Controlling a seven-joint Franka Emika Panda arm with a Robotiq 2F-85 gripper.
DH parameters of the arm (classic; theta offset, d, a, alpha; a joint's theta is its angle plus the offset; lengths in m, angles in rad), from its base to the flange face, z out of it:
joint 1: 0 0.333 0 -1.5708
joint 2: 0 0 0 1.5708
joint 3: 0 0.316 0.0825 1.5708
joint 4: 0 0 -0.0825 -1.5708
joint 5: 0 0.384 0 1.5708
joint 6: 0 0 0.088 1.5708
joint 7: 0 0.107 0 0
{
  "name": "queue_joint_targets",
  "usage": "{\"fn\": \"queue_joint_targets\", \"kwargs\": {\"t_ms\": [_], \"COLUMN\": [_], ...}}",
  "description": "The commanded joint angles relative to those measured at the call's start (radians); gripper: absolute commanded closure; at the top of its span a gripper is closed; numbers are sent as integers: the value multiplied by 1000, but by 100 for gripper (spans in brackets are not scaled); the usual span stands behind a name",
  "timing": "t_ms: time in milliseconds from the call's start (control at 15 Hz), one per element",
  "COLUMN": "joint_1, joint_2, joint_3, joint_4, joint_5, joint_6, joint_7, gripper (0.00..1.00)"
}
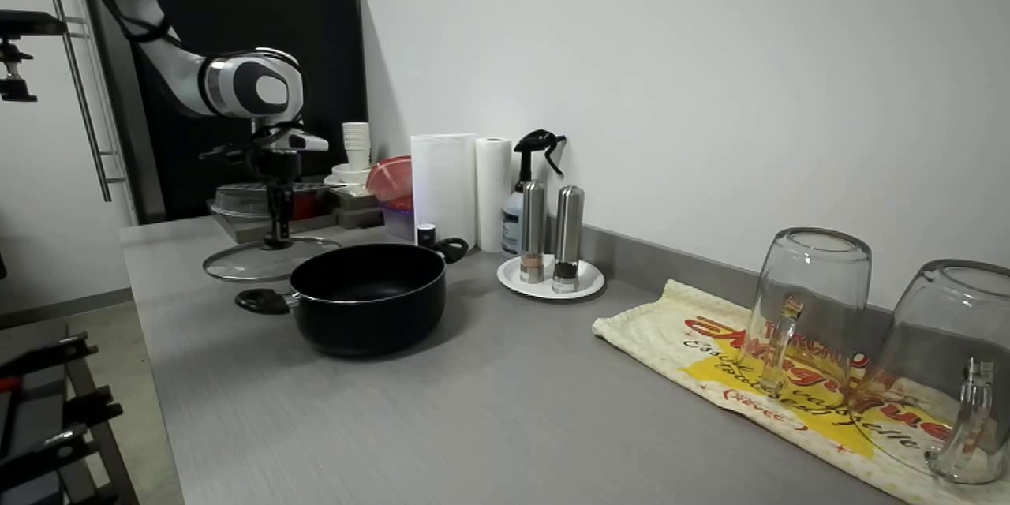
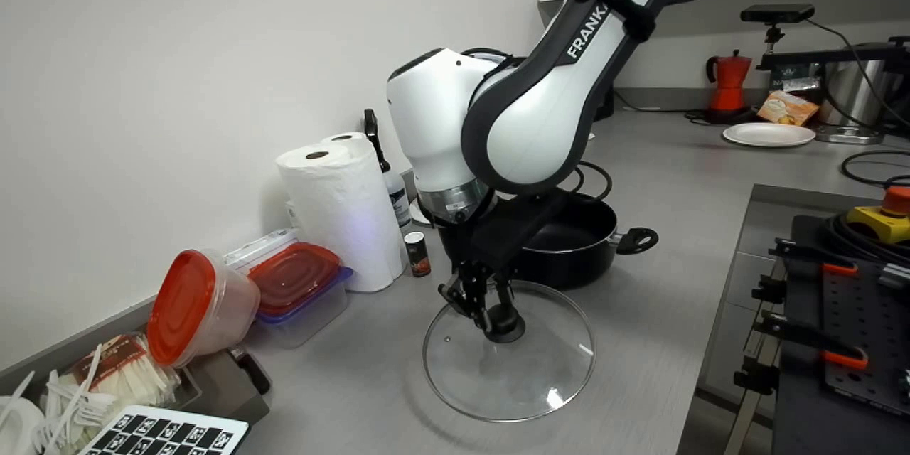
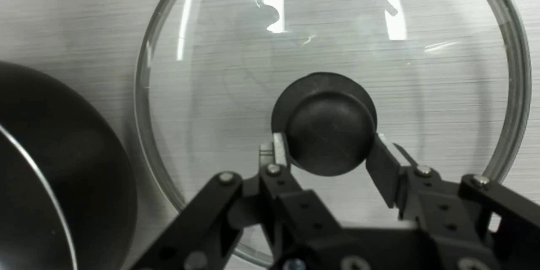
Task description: Remove the glass lid from the black pot.
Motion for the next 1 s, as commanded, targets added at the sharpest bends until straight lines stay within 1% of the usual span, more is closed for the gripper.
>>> {"fn": "queue_joint_targets", "kwargs": {"t_ms": [0,133,333,933], "joint_1": [21,21,27,62], "joint_2": [11,16,23,37], "joint_3": [-18,-16,-17,-15], "joint_4": [10,6,1,-35], "joint_5": [62,91,104,95], "joint_6": [21,30,45,80], "joint_7": [70,103,141,230], "gripper": [76,76,76,76]}}
